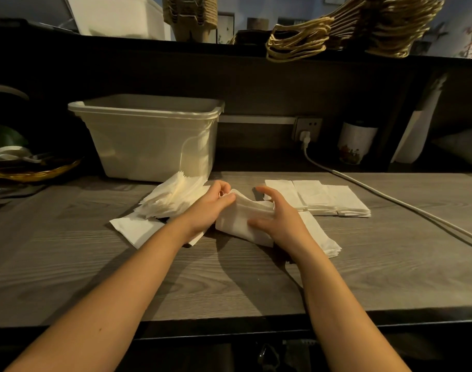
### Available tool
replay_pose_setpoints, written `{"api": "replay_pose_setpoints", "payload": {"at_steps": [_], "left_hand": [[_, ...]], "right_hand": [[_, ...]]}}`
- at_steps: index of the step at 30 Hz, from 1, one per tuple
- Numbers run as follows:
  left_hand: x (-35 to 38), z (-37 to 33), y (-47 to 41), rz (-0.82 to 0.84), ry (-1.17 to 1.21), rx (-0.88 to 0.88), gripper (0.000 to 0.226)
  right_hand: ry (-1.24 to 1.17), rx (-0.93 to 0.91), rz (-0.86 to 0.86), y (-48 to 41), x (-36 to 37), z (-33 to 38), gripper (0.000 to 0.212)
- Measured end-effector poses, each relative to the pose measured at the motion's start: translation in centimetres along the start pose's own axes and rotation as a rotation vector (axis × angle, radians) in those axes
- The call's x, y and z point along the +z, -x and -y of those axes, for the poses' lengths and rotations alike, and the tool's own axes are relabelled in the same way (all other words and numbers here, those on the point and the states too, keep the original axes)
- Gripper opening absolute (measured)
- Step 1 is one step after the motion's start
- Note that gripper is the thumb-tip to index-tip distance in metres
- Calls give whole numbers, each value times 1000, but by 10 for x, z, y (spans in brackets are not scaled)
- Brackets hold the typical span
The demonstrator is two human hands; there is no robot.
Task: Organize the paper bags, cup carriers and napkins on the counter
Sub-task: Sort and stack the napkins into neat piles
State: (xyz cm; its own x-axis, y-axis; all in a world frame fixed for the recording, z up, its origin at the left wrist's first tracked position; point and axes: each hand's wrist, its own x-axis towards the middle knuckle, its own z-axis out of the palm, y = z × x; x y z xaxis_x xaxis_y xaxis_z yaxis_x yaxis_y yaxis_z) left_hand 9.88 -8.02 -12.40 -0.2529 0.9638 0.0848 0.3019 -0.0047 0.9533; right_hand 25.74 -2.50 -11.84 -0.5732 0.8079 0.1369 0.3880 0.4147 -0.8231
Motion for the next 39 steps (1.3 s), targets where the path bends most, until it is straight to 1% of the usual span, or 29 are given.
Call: {"api": "replay_pose_setpoints", "payload": {"at_steps": [3, 4, 5, 7, 8, 9, 10, 12, 14, 16, 19, 21, 22, 23, 24, 26, 28, 29, 31, 33, 35, 37, 39], "left_hand": [[2, -3, 0, 31, 48, -10, 17], [-1, -3, 1, 48, 15, -6, 23], [-4, -3, 3, 63, -50, 1, 35], [-10, 1, 4, 64, -267, 17, 60], [-12, 3, 3, 52, -332, 20, 65], [-13, 3, 3, 38, -322, 24, 64], [-14, 4, 3, 28, -251, 21, 62], [-14, 0, 1, -14, -33, 7, 59], [-15, -3, -1, -93, 200, -11, 57], [-13, -5, -2, -162, 413, -30, 48], [-4, -8, -3, -212, 588, -91, 43], [4, -10, -1, -211, 719, -137, 42], [8, -11, -1, -199, 796, -146, 36], [13, -12, 0, -177, 856, -144, 30], [17, -12, 2, -146, 877, -139, 26], [24, -12, 5, -66, 855, -150, 32], [28, -10, 8, 3, 835, -170, 41], [29, -10, 10, 27, 840, -171, 43], [28, -10, 13, 83, 851, -137, 45], [27, -10, 14, 147, 865, -100, 48], [25, -8, 13, 173, 922, -97, 46], [23, -5, 9, 165, 970, -142, 49], [22, -4, 7, 158, 985, -177, 46]], "right_hand": [[1, 18, 13, -1, 1, -1, 67], [-1, 20, 11, -1, 1, -2, 67], [-3, 18, 1, -2, 1, -2, 66], [-12, -1, -37, -3, 1, -3, 62], [-23, -15, -59, -3, 1, -4, 60], [-35, -31, -80, -3, 1, -4, 58], [-46, -47, -93, -3, 1, -4, 57], [-113, -74, -101, -1, 1, -4, 54], [-225, -109, -108, 0, 1, -3, 47], [-319, -120, -107, 0, 1, -2, 38], [-380, -40, -55, -1, 1, -2, 29], [-361, 19, -26, -1, 2, -2, 33], [-371, 40, -27, -1, 3, -2, 34], [-405, 52, -37, -1, 3, -3, 31], [-458, 61, -45, -1, 3, -3, 24], [-576, 80, -38, -1, 3, -4, 17], [-628, 109, -1, -2, 5, -4, 20], [-652, 135, 33, -2, 6, -4, 25], [-740, 209, 118, -2, 7, -2, 32], [-819, 265, 173, -2, 9, 0, 29], [-851, 300, 194, -1, 12, 1, 25], [-883, 342, 215, 0, 14, 3, 23], [-931, 388, 239, 0, 15, 5, 19]]}}
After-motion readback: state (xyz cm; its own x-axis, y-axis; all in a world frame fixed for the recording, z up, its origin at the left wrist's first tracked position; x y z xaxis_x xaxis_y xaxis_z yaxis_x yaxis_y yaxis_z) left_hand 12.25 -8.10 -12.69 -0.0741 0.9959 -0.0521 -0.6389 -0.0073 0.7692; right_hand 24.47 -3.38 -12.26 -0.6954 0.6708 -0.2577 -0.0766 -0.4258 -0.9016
